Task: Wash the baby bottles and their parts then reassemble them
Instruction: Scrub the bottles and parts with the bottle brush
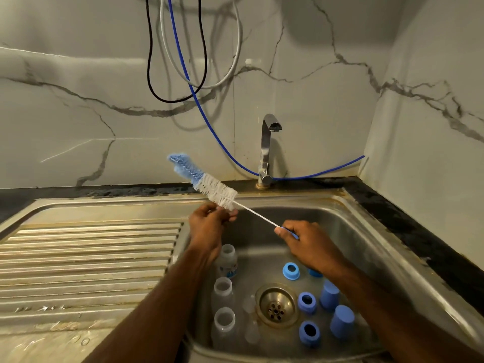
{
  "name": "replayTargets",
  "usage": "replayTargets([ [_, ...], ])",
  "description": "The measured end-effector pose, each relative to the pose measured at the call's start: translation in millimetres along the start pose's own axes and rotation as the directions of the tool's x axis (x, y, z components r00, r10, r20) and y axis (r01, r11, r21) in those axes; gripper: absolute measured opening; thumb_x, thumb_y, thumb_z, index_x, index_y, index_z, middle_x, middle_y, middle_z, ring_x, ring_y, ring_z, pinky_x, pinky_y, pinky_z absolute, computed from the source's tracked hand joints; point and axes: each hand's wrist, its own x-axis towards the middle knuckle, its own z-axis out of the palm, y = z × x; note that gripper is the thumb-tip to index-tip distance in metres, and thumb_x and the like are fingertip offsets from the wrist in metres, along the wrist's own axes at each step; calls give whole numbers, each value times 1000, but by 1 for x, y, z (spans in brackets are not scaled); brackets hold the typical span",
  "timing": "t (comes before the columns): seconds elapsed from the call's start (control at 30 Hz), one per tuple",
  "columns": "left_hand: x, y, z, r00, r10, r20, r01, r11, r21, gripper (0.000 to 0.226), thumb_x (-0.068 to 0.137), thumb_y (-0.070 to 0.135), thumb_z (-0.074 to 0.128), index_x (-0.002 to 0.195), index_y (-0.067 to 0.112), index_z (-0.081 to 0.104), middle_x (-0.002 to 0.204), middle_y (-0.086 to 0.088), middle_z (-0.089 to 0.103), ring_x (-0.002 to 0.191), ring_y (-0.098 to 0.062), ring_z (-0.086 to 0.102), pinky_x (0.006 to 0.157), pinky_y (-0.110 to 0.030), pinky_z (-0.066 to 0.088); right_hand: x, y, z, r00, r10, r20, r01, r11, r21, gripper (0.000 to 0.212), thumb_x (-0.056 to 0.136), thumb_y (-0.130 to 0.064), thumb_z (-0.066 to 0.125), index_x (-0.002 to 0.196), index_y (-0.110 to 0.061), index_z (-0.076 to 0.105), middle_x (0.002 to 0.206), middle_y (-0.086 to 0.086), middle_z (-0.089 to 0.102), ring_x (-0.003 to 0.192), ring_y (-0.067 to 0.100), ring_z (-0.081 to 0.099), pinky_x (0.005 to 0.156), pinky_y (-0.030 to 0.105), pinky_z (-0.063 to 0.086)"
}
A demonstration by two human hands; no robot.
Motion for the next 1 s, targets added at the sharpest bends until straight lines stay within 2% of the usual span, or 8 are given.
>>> replayTargets([
  [0.13, -9, -10, 22, 990, 17, 138, -11, 999, -48, 17, 90, -7, 63, 103, 3, 66, 86, -13, 76, 81, -24, 73, 78, -33, 61, 1, -1, -1, 998, 2, -65, -1, 1000, 22, 38, 101, -47, 50, 69, -26, 52, 60, -2, 54, 61, 14, 54, 63, 39, 48],
  [0.3, -3, -7, 14, 1000, -1, 30, 5, 992, -129, 13, 94, -5, 58, 104, 3, 64, 94, -17, 74, 85, -26, 74, 82, -35, 61, 0, 6, -7, 1000, -8, -29, 10, 999, 51, 40, 101, -45, 52, 65, -28, 50, 56, -6, 50, 54, 7, 49, 57, 28, 41],
  [0.47, 4, 5, -5, 996, -60, -64, 42, 964, -262, 14, 98, 4, 58, 112, 2, 63, 109, -21, 72, 96, -27, 75, 89, -39, 60, 1, 12, -9, 999, 5, -49, -1, 997, 81, 39, 101, -44, 53, 65, -26, 51, 56, -6, 51, 54, 5, 48, 57, 27, 41],
  [0.6, -1, -1, 3, 997, -52, 65, 62, 986, -153, 16, 99, 3, 55, 113, 0, 62, 107, -24, 73, 95, -29, 75, 89, -39, 61, 2, 8, 0, 1000, 8, -14, -8, 999, 50, 41, 101, -46, 51, 68, -22, 52, 60, -3, 53, 59, 11, 52, 61, 36, 46],
  [0.7, -4, -3, 10, 989, -35, 146, 58, 987, -152, 15, 97, 1, 56, 111, 1, 62, 102, -23, 74, 94, -30, 75, 83, -37, 63, 4, 8, 2, 998, 29, -50, -26, 998, 49, 42, 101, -47, 49, 66, -23, 49, 58, -3, 51, 58, 11, 51, 61, 38, 45],
  [0.83, -7, -9, 11, 979, -56, 196, 67, 996, -54, 30, 94, -11, 54, 120, 4, 58, 105, -22, 73, 95, -33, 75, 82, -39, 63, 9, 16, -2, 995, 61, -81, -53, 994, 98, 40, 101, -47, 52, 66, -26, 53, 56, -7, 52, 54, 3, 50, 55, 25, 38],
  [0.9, -10, -14, 12, 973, -69, 219, 54, 996, 74, 33, 93, -12, 53, 121, 4, 59, 111, -22, 70, 99, -33, 74, 85, -40, 62, 12, 19, -3, 994, 89, -68, -82, 991, 104, 40, 100, -47, 52, 69, -23, 57, 57, -6, 53, 53, 3, 49, 56, 24, 39],
  [1.0, -12, -26, 9, 966, -19, 256, -70, 940, 334, 20, 94, -5, 59, 109, 5, 68, 107, -18, 73, 100, -27, 74, 86, -36, 61, 17, 27, -14, 987, 163, -3, -161, 974, 159, 40, 101, -45, 53, 74, -17, 61, 58, -6, 53, 57, 7, 48, 60, 28, 42],
])
